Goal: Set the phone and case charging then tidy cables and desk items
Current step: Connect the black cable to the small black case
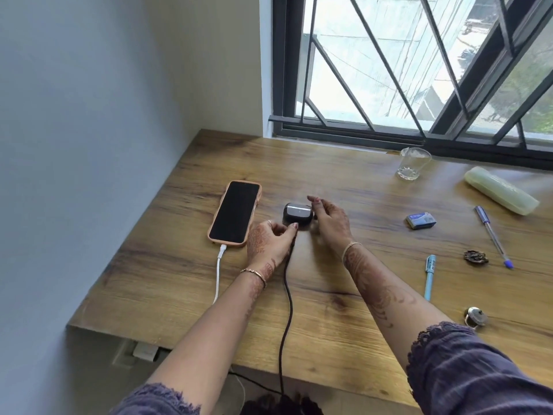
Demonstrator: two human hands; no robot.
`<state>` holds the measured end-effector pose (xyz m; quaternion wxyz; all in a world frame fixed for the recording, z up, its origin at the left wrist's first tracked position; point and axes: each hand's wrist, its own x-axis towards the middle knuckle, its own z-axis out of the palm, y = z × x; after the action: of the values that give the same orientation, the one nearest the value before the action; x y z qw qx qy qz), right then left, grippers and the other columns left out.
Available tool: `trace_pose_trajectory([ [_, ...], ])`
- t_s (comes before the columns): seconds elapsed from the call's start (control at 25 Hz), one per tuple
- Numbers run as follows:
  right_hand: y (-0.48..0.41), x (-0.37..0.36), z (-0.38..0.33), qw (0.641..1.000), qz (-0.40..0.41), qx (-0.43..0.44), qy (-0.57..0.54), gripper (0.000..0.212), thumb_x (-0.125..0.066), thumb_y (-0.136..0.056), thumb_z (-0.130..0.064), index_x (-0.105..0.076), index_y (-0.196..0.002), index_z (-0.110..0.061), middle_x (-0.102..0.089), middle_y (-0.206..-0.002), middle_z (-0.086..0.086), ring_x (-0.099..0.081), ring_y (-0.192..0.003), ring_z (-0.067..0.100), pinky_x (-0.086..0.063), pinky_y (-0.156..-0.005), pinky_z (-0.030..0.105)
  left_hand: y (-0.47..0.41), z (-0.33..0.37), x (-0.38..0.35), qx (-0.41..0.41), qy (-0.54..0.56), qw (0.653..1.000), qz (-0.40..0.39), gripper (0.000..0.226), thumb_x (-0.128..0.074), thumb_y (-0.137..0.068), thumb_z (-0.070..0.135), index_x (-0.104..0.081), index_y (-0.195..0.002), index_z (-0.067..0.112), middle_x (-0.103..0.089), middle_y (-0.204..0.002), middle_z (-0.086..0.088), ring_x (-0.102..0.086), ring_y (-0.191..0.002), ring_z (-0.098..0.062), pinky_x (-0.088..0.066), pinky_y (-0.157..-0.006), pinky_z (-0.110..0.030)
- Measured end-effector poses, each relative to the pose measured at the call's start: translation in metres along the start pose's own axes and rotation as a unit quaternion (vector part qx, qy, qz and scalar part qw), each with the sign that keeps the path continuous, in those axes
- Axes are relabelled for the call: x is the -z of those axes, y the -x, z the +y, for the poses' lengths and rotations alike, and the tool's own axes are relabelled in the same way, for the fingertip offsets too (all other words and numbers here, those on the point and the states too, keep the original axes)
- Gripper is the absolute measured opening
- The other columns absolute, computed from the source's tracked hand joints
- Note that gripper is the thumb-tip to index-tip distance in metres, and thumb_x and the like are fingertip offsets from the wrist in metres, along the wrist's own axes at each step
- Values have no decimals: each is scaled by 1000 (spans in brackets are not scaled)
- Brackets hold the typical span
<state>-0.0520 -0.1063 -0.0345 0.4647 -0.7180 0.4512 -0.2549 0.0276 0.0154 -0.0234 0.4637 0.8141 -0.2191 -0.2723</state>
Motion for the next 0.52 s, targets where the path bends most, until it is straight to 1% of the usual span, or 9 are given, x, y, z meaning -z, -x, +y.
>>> trace_pose_trajectory([
  [0.08,2,-4,4,999,9,20,28,32,-44,-98,-35,-66,-118,-24,-65,-118,7,-56,-114,21,-41,-104,34,5,2,3,0,30,999,-18,32,-69,-80,44,-67,-78,12,-70,-64,-2,-68,-59,-19,-60,-66,-46],
  [0.16,6,-4,2,999,22,29,40,31,-45,-98,-30,-65,-120,-21,-59,-120,10,-54,-115,23,-39,-104,34,8,1,10,-5,34,999,-21,24,-67,-84,36,-65,-77,13,-68,-66,-5,-67,-61,-20,-60,-66,-45],
  [0.28,20,-4,-7,999,52,8,1,31,-46,-97,-30,-61,-124,-22,-51,-122,9,-53,-111,20,-39,-104,31,14,-7,25,-19,22,999,-19,19,-66,-83,37,-65,-76,19,-71,-75,-3,-69,-69,-19,-60,-73,-42],
  [0.36,38,-9,-14,998,69,12,8,32,-45,-98,-29,-59,-126,-23,-48,-126,8,-50,-115,18,-34,-104,26,21,-14,39,-28,29,999,-28,17,-65,-83,36,-65,-76,20,-72,-76,-3,-69,-70,-19,-59,-77,-42],
  [0.44,61,-19,-22,994,92,36,42,32,-45,-98,-25,-57,-128,-24,-46,-133,6,-45,-124,18,-27,-101,19,29,-22,55,-46,36,998,-26,18,-65,-78,40,-65,-76,22,-72,-78,-3,-70,-76,-23,-58,-80,-44],
  [0.52,87,-31,-32,988,122,76,55,31,-48,-96,-20,-58,-126,-21,-48,-133,5,-46,-124,18,-25,-97,13,40,-32,76,-61,50,997,-26,19,-63,-74,42,-65,-79,23,-72,-84,-5,-70,-85,-26,-56,-83,-47],
])
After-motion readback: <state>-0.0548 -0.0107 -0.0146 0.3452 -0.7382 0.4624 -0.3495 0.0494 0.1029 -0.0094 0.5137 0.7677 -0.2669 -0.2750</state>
